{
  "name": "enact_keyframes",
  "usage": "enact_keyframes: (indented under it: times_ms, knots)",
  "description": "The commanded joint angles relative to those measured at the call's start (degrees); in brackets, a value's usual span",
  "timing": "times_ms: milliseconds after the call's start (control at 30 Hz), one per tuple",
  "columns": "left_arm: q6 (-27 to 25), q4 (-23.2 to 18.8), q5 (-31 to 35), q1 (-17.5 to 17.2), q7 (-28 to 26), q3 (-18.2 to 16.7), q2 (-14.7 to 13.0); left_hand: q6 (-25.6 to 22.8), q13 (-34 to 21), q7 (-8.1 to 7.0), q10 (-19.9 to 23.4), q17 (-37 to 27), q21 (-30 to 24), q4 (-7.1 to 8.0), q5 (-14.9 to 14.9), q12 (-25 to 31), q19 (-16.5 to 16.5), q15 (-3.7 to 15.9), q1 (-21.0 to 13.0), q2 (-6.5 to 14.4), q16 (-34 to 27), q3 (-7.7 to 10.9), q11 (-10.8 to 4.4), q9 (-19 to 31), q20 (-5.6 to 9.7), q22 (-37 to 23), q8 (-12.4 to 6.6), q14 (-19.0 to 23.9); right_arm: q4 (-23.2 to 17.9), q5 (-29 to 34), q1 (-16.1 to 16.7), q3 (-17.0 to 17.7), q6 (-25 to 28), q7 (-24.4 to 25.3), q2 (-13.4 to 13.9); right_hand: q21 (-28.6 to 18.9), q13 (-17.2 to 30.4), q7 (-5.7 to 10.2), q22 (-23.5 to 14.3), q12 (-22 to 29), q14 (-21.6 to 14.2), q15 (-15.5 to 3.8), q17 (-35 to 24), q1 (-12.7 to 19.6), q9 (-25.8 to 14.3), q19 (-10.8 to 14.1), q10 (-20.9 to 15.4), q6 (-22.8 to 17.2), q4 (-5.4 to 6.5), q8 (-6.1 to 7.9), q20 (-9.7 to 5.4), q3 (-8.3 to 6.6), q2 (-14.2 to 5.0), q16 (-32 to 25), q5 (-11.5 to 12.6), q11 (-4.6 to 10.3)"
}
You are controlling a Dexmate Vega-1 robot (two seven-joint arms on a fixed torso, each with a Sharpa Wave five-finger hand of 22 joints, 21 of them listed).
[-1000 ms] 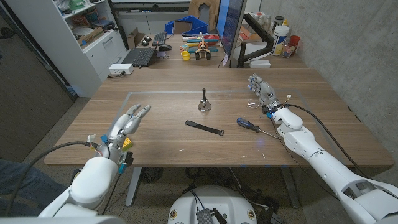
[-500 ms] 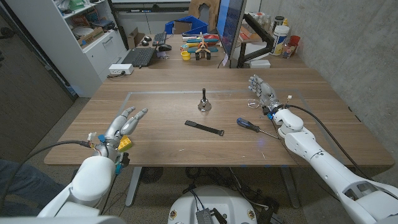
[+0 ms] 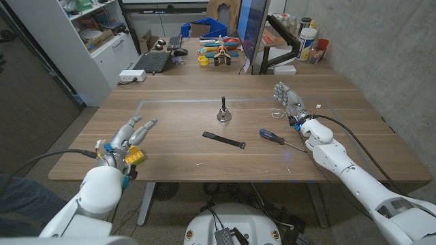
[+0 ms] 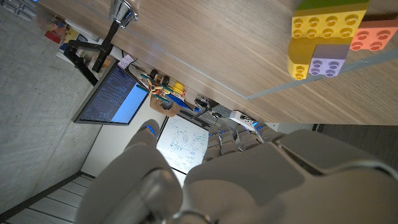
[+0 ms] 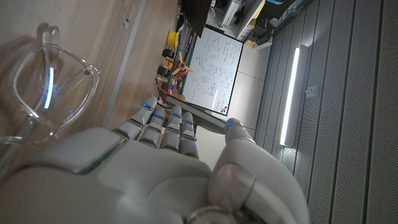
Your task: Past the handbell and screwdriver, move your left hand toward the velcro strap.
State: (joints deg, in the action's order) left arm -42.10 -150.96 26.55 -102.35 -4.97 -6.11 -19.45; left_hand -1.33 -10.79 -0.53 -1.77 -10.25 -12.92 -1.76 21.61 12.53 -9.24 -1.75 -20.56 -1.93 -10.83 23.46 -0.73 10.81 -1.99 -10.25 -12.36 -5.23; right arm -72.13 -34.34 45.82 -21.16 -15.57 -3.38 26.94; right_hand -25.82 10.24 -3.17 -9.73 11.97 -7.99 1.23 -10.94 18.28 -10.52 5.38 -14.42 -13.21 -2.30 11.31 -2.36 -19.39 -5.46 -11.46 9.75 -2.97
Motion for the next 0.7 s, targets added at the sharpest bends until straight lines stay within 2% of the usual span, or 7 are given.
enact_keyframes:
  times_ms: [33, 167, 367, 500, 700]
  knots:
    - [-5.82, -3.19, 6.01, 0.29, 0.91, 2.06, -0.28, -0.45, -0.32, -0.45, 0.23, -0.33, -0.25, -0.55, -0.05, 0.19, -0.07, 0.17, -0.97, -0.11, -0.47, 0.31, -0.54, 0.19, -0.82, -0.24, -0.28, 0.02, 0.91, -0.09, -0.96, -0.26, -0.37, -0.44, -0.59, 0.11, 0.15, 0.33, -0.32, -0.1, -0.37, -0.16, -0.06, -0.32, -0.29, 0.49, -0.45, -0.17, -0.42, -0.15, 0.12, -0.09, -0.28, 0.14, 0.33, 0.2]
    - [-7.27, -3.93, 7.82, -0.21, 1.49, 2.32, -0.46, -0.58, -0.34, -0.64, 0.28, -0.35, -0.22, -0.69, -0.06, 0.19, -0.02, 0.08, -1.21, -0.08, -0.45, 0.36, -0.63, 0.2, -1.15, -0.26, -0.29, 0.05, 1.18, 0.0, -1.17, -0.46, -0.25, -0.44, -0.74, 0.19, 0.15, 0.36, -0.33, -0.09, -0.37, -0.14, -0.06, -0.34, -0.29, 0.53, -0.46, -0.18, -0.44, -0.15, 0.13, -0.09, -0.29, 0.14, 0.34, 0.16]
    - [-12.16, -4.95, 11.58, 0.2, 3.08, 3.75, -1.48, -0.7, -0.35, -0.69, 0.31, -0.36, -0.14, -0.87, -0.08, 0.17, -0.05, 0.08, -1.51, -0.06, -0.4, 0.4, -0.65, 0.21, -1.35, -0.28, -0.28, 0.01, 1.65, 0.04, -1.35, -0.74, -0.23, -0.44, -1.07, 0.32, 0.16, 0.34, -0.33, -0.12, -0.38, -0.15, -0.06, -0.35, -0.29, 0.58, -0.41, -0.23, -0.47, -0.13, 0.15, -0.09, -0.31, 0.15, 0.34, 0.15]
    - [-16.24, -4.77, 14.07, 1.56, 4.96, 4.73, -3.18, -0.7, -0.37, -0.73, 0.26, -0.38, -0.09, -1.02, -0.1, 0.12, -0.06, -0.34, -1.77, -0.04, -0.41, 0.45, -0.78, 0.22, -1.7, -0.3, -0.24, 0.09, 1.81, 0.25, -1.42, -0.95, -0.19, -0.29, -1.17, 0.41, 0.16, 0.36, -0.34, -0.1, -0.36, -0.13, -0.05, -0.37, -0.29, 0.61, -0.44, -0.18, -0.49, -0.15, 0.19, -0.09, -0.32, 0.17, 0.34, 0.2]
    - [-19.04, -3.57, 15.27, 3.73, 7.48, 4.83, -5.3, -1.55, -0.42, -1.67, 0.06, -0.44, -0.08, -1.47, -0.1, -0.01, 0.21, -0.64, -2.5, 0.0, -0.46, 0.56, -1.57, 0.26, -2.84, -0.37, -0.44, 0.34, 1.71, 0.46, -1.42, -1.08, -0.18, 0.18, -1.35, 0.52, 0.16, 0.43, -0.34, -0.08, -0.47, -0.31, -0.04, -0.35, -0.29, 0.69, -0.51, -0.21, -0.56, -0.14, 0.19, -0.11, -0.31, 0.14, 0.34, 0.39]
